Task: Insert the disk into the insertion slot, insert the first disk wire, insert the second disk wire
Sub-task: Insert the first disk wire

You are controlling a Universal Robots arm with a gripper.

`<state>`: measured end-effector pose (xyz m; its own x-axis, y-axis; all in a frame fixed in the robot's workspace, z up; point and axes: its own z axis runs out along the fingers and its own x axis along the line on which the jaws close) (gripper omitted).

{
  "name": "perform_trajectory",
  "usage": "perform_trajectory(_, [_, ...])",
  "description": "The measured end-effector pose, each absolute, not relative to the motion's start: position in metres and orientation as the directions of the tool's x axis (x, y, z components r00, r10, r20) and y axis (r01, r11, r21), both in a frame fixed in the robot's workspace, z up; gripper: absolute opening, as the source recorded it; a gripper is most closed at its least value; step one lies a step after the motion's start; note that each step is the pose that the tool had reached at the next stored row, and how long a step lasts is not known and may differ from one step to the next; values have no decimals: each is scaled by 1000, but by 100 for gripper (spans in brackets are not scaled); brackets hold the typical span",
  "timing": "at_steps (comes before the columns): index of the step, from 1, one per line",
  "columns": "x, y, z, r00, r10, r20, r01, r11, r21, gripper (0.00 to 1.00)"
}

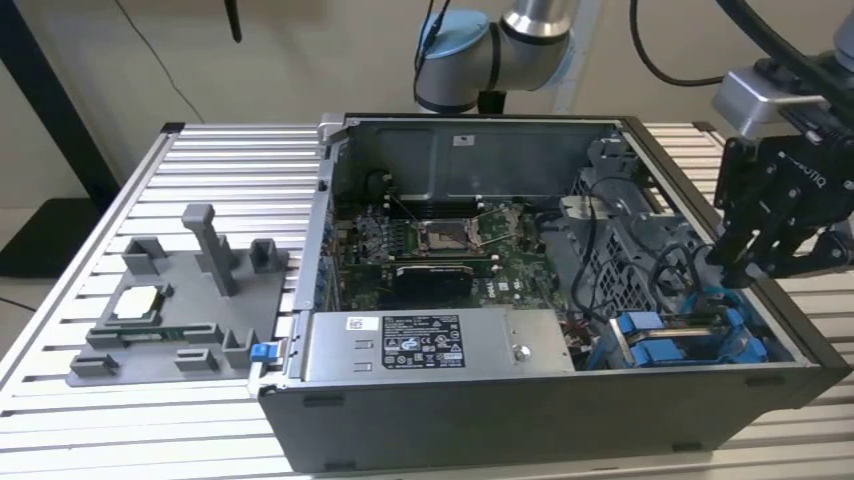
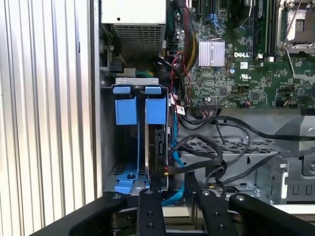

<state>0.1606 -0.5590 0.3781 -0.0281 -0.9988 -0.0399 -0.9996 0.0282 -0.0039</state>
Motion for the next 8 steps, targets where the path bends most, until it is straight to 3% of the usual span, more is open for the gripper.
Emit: perform_trajectory(8, [180,-558,377,-25,-998,-66,-1000,26,-3,100])
